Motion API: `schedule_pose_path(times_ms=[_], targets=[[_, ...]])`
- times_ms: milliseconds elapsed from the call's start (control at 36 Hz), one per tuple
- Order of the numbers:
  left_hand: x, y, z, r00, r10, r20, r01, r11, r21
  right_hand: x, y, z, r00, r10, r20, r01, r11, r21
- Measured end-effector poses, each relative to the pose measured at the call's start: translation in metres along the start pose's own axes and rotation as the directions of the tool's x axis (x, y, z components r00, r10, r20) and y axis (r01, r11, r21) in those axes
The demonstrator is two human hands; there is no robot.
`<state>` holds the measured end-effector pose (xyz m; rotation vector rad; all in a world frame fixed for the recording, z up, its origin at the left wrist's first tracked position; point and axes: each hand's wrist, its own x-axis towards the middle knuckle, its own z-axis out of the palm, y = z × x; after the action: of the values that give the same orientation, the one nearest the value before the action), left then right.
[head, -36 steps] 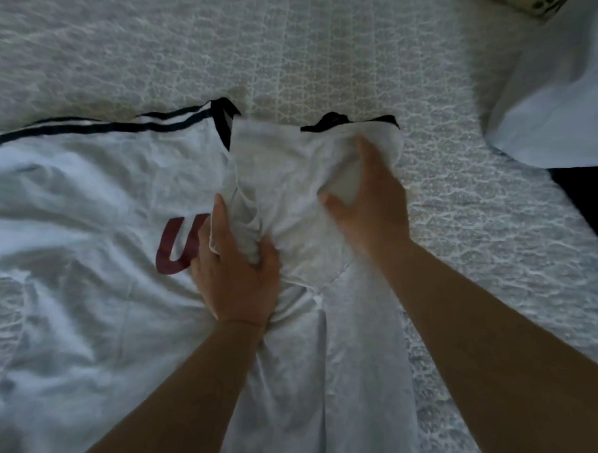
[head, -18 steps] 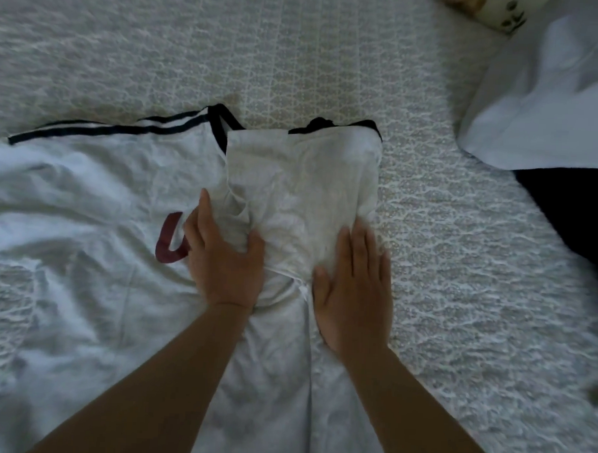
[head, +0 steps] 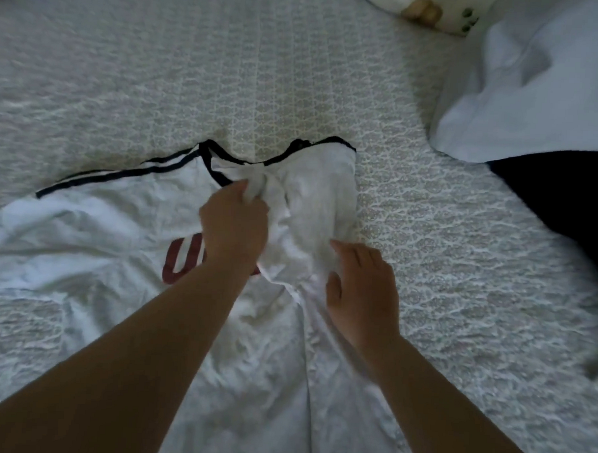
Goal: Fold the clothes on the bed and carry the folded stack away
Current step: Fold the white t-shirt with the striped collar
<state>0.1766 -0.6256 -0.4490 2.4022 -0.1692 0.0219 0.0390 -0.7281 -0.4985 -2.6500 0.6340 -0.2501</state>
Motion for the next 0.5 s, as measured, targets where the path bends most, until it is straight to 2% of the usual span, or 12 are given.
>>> schedule_pose_path(times_ms=[28,83,139,222,278,417,500], targets=[[-0.006,0.006,0.009,0.982,0.156,0.103,-0.168,0.979,0.114,0.001,0.004,-0.003,1.000,0.014,-0.028,-0.013,0.999,0.030],[-0.022,0.015,0.029,0.875,0.347,0.338,-0.436,0.869,0.235,0.001,0.012,-0.007,0.998,0.024,-0.050,-0.022,0.999,0.048],[-0.033,0.017,0.047,0.812,0.348,0.468,-0.506,0.820,0.268,-0.002,0.023,-0.007,1.000,-0.002,0.023,0.001,1.000,0.012],[-0.040,0.001,0.072,0.730,0.257,0.633,-0.558,0.760,0.334,-0.012,0.037,0.003,0.977,-0.079,0.199,0.095,0.993,-0.072],[-0.042,-0.015,0.083,0.722,0.257,0.643,-0.576,0.738,0.352,-0.015,0.041,0.010,0.970,-0.087,0.229,0.115,0.987,-0.109],[-0.044,-0.029,0.093,0.770,0.346,0.536,-0.580,0.728,0.364,-0.011,0.045,0.018,0.981,-0.077,0.181,0.103,0.984,-0.143],[-0.052,-0.032,0.089,0.787,0.348,0.509,-0.566,0.735,0.373,-0.012,0.046,0.017,0.977,-0.069,0.202,0.094,0.988,-0.120]])
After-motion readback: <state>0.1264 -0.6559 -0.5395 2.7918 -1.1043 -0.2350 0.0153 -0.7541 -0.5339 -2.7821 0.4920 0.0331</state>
